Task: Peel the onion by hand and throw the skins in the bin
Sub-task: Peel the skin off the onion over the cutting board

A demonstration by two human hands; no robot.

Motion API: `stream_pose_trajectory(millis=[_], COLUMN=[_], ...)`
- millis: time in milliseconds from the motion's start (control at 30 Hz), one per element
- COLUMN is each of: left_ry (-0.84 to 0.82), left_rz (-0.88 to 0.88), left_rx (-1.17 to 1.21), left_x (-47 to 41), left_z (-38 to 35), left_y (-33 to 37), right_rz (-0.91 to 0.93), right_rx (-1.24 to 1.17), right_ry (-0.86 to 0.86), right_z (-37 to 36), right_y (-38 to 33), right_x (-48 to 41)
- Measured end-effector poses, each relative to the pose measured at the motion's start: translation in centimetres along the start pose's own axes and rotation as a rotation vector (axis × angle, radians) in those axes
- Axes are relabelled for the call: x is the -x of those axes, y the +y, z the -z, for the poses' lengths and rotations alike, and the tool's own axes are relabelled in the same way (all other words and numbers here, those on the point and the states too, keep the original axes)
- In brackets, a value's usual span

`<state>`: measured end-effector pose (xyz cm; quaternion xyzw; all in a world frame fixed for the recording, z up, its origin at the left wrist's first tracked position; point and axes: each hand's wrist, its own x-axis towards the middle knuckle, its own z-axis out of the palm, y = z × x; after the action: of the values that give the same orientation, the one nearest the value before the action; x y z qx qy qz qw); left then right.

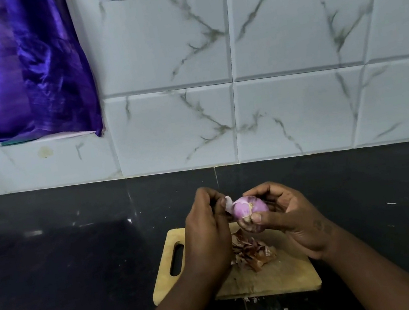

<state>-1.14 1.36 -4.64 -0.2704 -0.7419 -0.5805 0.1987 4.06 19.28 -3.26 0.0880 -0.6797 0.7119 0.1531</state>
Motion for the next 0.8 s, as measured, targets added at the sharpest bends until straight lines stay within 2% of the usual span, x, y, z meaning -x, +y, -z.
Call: stream_pose_trajectory(millis=[167,300,467,667,800], left_ry=[0.007,-0.045,-0.137,-0.115,-0.216], left_rz=[0.06,0.145,0.027,-0.071,-0.093], left_rx=[-0.051,-0.099,-0.156,0.035,-0.107], left_x=[-0.11,-0.23,0.04,0.0,0.31], left_z=[0.02,0.23,0.24,0.2,-0.1], left_y=[-0.46,-0.66,-0.77,-0.1,-0.69], right_rz=[-0.017,-0.021,-0.043,-0.07,-0.098], right_rx=[-0.08,-0.251,-0.255,-0.214,-0.212], right_ry=[-0.038,-0.047,-0.055,-0.018,-0.032], right_z=[-0.13,0.36,0.44,0.21,0.13], right_y=[0.07,-0.5,-0.28,-0.45,-0.45], right_x=[0.0,-0.1,-0.22,-0.15,0.02])
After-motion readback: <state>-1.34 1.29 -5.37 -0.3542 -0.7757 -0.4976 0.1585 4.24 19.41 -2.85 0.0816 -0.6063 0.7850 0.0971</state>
